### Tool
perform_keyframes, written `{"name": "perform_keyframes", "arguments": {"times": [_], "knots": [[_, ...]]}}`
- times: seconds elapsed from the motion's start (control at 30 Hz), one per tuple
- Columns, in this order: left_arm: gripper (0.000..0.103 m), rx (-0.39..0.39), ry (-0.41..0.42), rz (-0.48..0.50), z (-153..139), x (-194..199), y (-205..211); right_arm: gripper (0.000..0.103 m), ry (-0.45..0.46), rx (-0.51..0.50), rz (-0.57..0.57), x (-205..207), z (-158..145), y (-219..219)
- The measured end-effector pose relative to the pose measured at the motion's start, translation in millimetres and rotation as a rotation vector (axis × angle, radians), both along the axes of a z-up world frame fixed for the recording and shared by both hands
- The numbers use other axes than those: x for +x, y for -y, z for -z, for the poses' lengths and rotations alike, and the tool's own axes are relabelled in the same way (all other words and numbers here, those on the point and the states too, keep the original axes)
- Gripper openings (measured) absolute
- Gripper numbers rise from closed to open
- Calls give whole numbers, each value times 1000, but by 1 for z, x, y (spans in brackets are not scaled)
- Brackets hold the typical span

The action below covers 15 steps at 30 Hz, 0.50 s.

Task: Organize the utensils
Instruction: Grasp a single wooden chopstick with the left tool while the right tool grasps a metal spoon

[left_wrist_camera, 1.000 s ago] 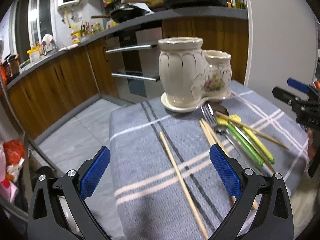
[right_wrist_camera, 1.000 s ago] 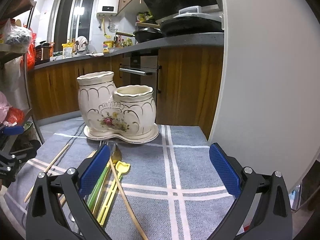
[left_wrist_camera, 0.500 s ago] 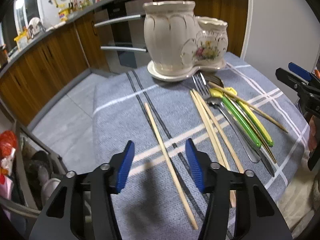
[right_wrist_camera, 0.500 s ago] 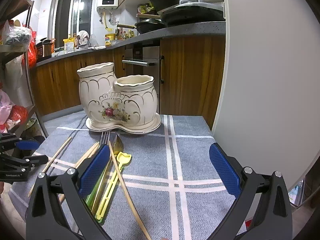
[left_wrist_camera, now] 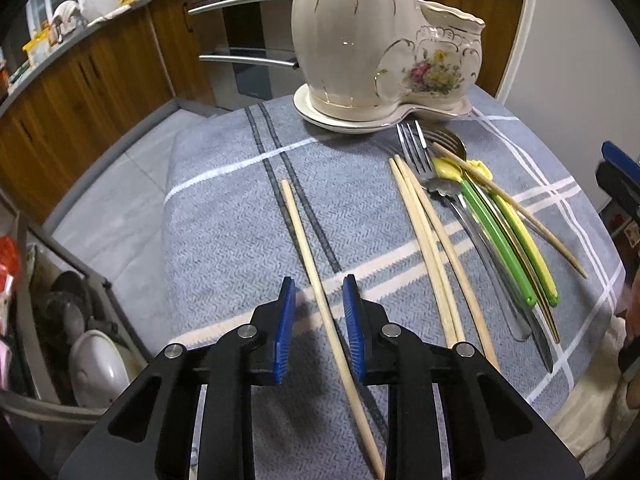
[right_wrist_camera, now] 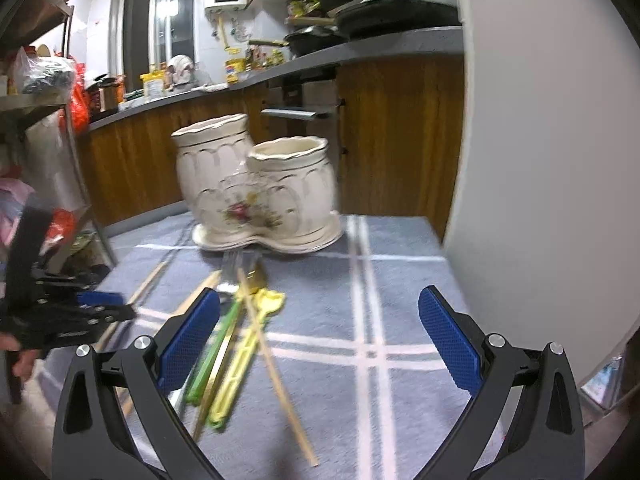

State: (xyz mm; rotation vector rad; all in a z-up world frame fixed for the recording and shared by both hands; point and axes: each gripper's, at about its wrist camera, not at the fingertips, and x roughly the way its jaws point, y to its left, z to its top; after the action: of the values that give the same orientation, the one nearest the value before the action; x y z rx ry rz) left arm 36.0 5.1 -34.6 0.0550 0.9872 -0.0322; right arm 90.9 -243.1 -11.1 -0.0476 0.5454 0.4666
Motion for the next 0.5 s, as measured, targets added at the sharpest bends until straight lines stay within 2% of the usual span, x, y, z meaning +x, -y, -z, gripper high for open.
{"name": "perform_keyframes", "arguments": {"times": [0.03, 0.1, 0.13, 0.43, 0.5], "knots": [[20, 1, 2, -4, 0, 0, -1, 98, -10, -2, -21, -1, 0, -4], [9, -10, 10, -11, 0, 0, -4, 97, -27, -10, -48, -3, 1, -12], [8, -21, 14, -14, 0, 0, -7, 95, -36, -16, -63, -4, 1, -17], [6, -78, 39, 13, 1, -1, -13, 53, -185, -106, -165, 3, 22, -75], [6, -93, 48, 24, 0, -3, -14, 40, -212, -116, -177, 6, 26, -83]]}}
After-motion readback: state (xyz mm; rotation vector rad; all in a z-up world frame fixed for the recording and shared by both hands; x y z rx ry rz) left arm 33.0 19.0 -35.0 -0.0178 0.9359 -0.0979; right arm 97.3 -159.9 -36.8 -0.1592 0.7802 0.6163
